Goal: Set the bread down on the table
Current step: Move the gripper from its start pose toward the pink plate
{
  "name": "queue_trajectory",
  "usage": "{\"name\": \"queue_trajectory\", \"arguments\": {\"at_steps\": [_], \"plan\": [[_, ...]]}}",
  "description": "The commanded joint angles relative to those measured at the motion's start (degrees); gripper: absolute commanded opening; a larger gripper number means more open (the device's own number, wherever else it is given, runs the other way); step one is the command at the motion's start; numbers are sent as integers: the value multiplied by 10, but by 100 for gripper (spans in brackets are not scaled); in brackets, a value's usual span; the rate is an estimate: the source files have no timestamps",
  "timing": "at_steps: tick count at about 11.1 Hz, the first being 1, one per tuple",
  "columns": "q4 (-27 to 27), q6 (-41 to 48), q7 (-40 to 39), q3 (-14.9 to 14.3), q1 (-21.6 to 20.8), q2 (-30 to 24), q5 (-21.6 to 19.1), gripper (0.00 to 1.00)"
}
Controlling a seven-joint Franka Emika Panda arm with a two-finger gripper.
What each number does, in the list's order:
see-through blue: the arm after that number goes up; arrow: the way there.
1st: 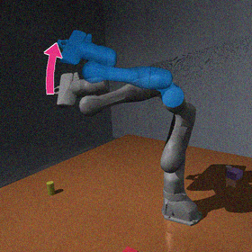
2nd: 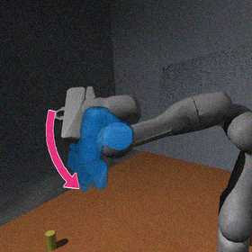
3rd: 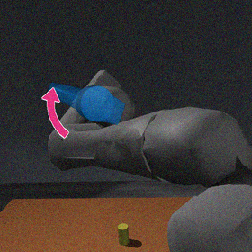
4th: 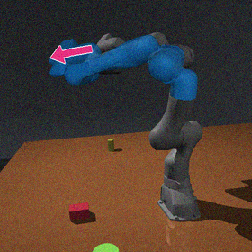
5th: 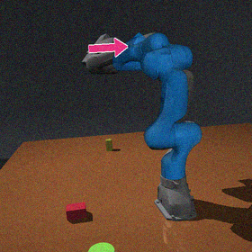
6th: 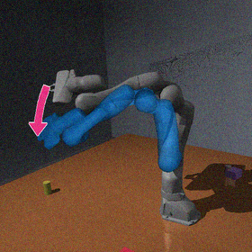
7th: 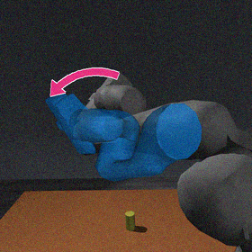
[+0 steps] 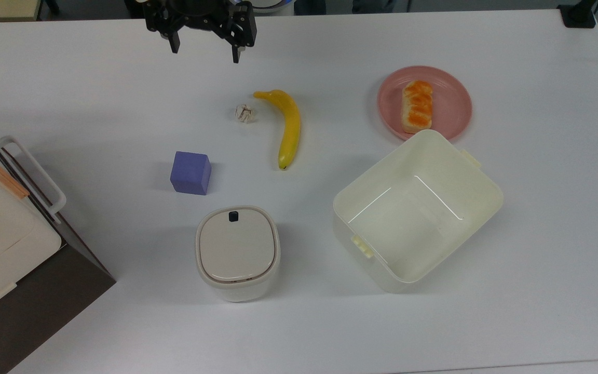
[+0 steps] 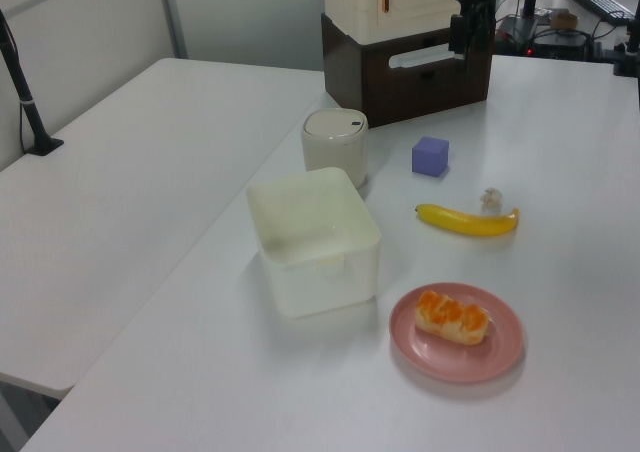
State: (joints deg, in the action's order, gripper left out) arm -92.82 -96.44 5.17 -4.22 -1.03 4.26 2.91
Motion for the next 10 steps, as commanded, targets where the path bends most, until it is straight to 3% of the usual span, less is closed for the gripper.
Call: {"name": "queue_trajectory", "arguments": {"at_steps": [1,10], "plan": [[11,15,1,5,8,7,-1,100],[7,12,-2,5,2,18,-2,100]]}}
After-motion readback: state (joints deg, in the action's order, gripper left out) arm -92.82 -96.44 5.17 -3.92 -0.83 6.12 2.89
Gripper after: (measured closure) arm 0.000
